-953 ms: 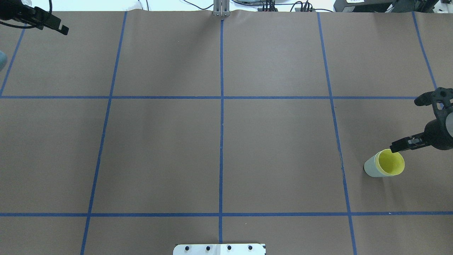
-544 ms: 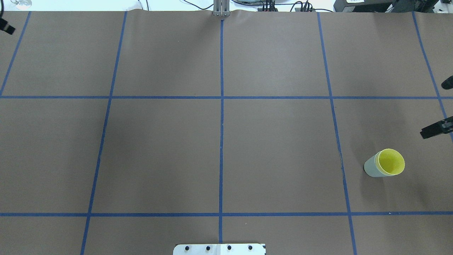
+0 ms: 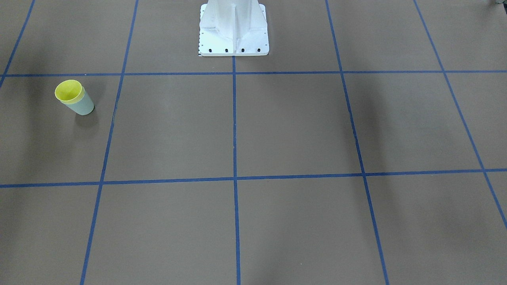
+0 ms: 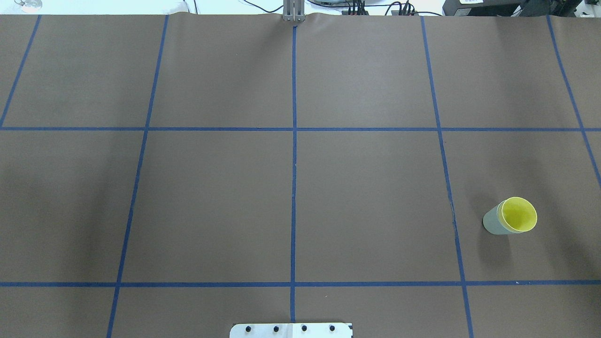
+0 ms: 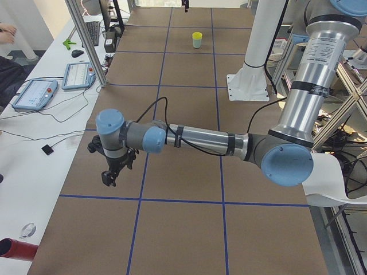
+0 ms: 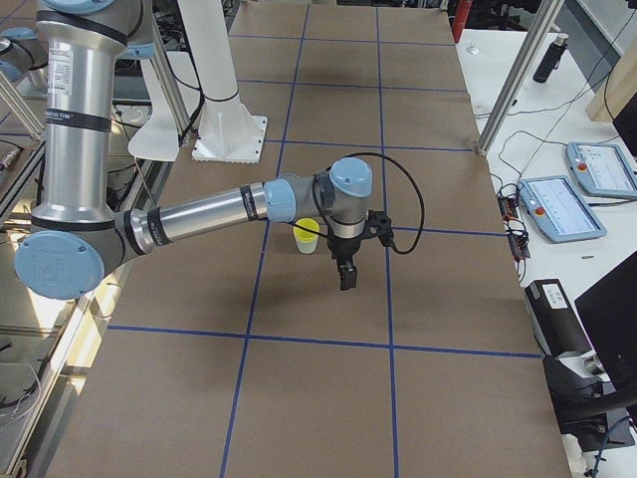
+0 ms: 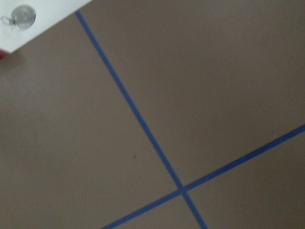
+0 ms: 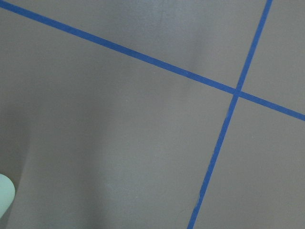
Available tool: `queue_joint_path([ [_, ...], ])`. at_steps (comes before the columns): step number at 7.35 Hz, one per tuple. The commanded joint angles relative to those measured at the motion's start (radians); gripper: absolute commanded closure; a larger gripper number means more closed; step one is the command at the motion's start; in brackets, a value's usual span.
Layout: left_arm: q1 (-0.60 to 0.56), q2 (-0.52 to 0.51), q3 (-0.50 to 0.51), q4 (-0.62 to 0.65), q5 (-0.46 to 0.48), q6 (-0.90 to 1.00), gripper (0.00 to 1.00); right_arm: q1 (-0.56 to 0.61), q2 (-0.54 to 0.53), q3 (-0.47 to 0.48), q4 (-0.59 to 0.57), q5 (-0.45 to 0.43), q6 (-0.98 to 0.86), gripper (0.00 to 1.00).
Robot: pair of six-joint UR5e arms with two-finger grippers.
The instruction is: Transfer and stack yellow cup on green cup
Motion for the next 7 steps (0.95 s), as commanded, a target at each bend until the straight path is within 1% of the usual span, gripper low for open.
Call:
queue_joint_path([
  [1,-0.018,0.109,0.007,-0.147,0.006,-0.114,0.00,0.074,0.012,-0.082,0.005,0.068,-0.014,0.00],
  [2,-0.019,0.166,-0.005,-0.169,0.002,-0.107,0.00,0.074,0.018,-0.096,0.008,0.047,-0.014,0.00],
  [3,-0.016,0.177,-0.037,-0.189,0.008,-0.125,0.00,0.075,0.018,-0.097,0.008,0.027,-0.011,0.00],
  [4,-0.018,0.177,-0.074,-0.176,0.006,-0.156,0.00,0.075,0.018,-0.097,0.005,0.025,-0.011,0.00],
  [5,-0.016,0.180,-0.138,-0.109,0.006,-0.161,0.00,0.075,0.009,-0.102,0.003,0.025,-0.014,0.00],
  [6,-0.016,0.183,-0.239,0.015,0.006,-0.159,0.00,0.085,0.004,-0.114,0.002,0.030,-0.017,0.00],
  [7,-0.016,0.214,-0.311,0.072,0.006,-0.159,0.00,0.088,0.000,-0.122,-0.001,0.034,-0.019,0.00],
])
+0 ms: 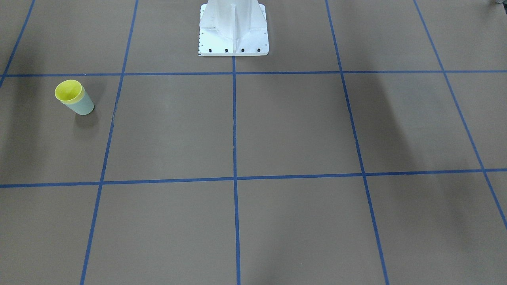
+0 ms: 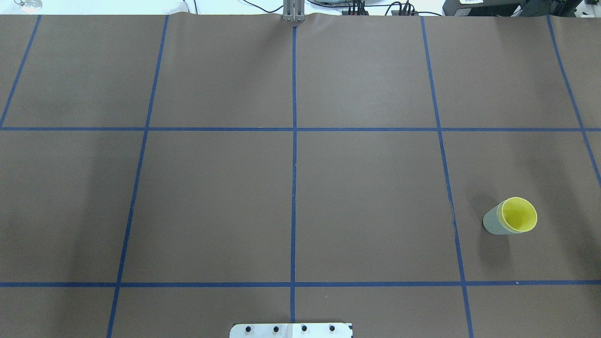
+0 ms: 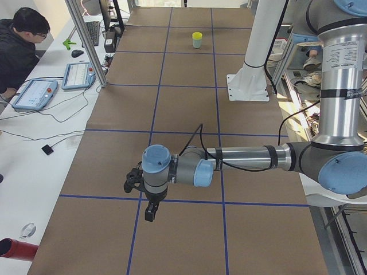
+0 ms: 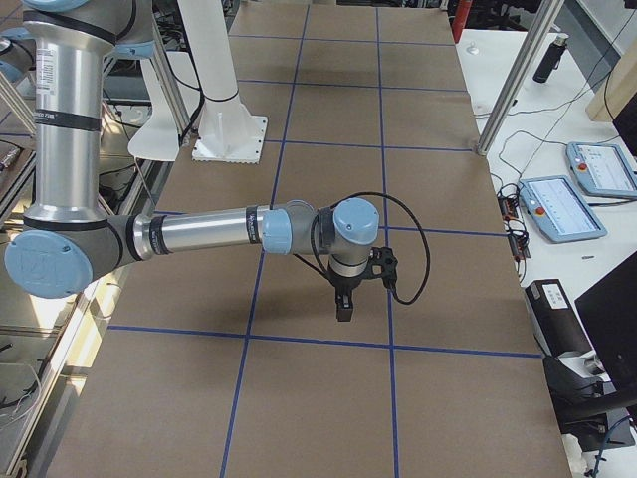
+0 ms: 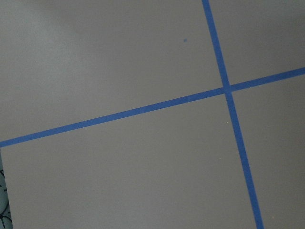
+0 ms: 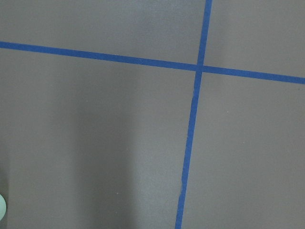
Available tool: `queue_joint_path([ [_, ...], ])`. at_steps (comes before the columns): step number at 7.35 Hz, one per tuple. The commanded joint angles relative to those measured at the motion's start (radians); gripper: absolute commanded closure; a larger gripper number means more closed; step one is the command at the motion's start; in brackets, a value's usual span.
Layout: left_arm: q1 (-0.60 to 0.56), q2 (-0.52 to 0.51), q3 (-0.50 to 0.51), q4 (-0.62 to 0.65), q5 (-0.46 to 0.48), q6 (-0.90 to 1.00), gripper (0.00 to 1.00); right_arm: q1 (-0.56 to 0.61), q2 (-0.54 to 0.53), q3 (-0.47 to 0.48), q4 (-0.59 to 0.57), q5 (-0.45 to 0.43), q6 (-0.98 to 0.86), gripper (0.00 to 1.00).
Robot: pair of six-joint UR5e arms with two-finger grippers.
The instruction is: Transfer and stack yellow cup on green cup
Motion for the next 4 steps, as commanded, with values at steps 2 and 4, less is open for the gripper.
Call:
queue_joint_path([
  [2,0.003,0.047,-0.132,0.099,-0.014,-0.031,0.00,0.018,-0.019,-0.014,-0.005,0.014,-0.004,0.00],
  [4,0.005,0.045,-0.124,0.096,-0.014,-0.034,0.00,0.032,-0.022,-0.014,-0.006,0.014,-0.004,0.00],
])
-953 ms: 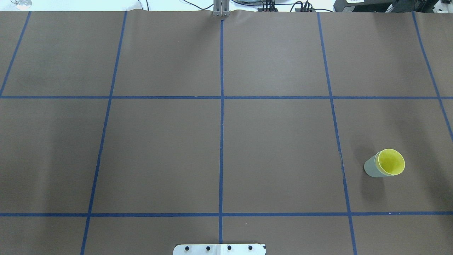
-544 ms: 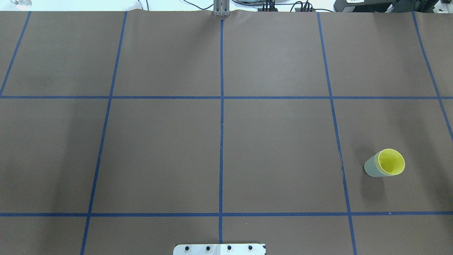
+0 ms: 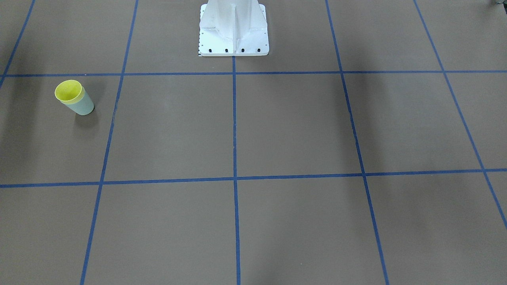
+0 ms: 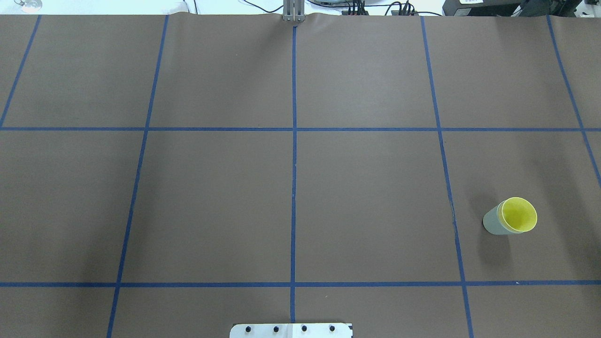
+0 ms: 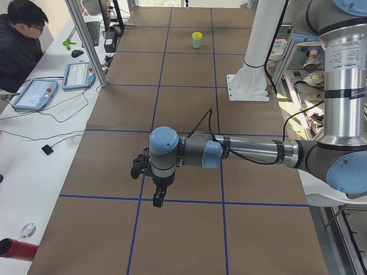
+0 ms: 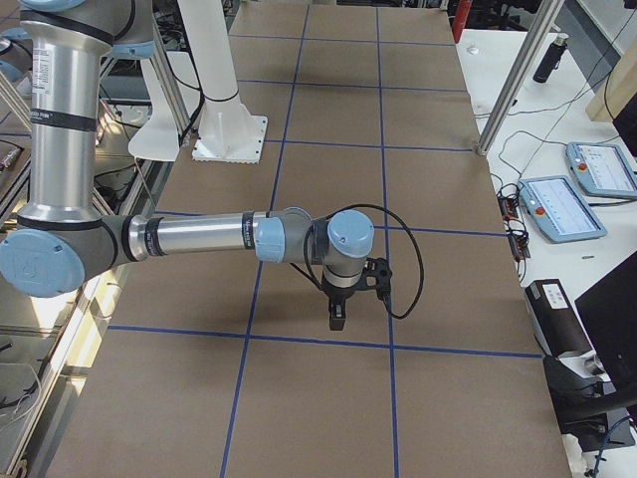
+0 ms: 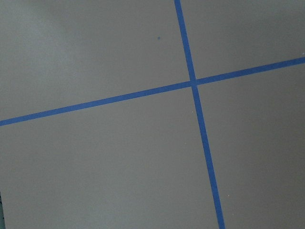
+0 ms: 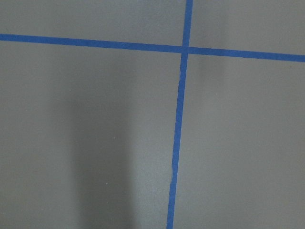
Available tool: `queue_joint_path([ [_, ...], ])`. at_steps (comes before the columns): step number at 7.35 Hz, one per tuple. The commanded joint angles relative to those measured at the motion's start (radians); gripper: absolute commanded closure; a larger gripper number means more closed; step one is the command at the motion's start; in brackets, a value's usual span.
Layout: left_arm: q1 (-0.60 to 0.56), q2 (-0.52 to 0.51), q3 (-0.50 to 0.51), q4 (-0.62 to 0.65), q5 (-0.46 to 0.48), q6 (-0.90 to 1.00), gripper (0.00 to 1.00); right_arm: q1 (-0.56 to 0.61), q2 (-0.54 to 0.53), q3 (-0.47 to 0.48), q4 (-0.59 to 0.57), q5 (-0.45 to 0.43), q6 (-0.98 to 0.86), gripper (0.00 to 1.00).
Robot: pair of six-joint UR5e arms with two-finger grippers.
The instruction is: Transfer and stack yellow cup on green cup
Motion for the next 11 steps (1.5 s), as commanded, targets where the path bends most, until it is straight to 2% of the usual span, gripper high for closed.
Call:
queue_joint_path([
  [1,0.002,0.001,0.003,-0.001,-0.002,-0.004,0.00,0.011,-0.002,-0.004,0.000,0.001,0.000,0.00],
  [11,0.002,-0.001,0.006,-0.004,0.000,-0.004,0.00,0.054,0.001,-0.028,0.003,0.002,-0.003,0.00],
])
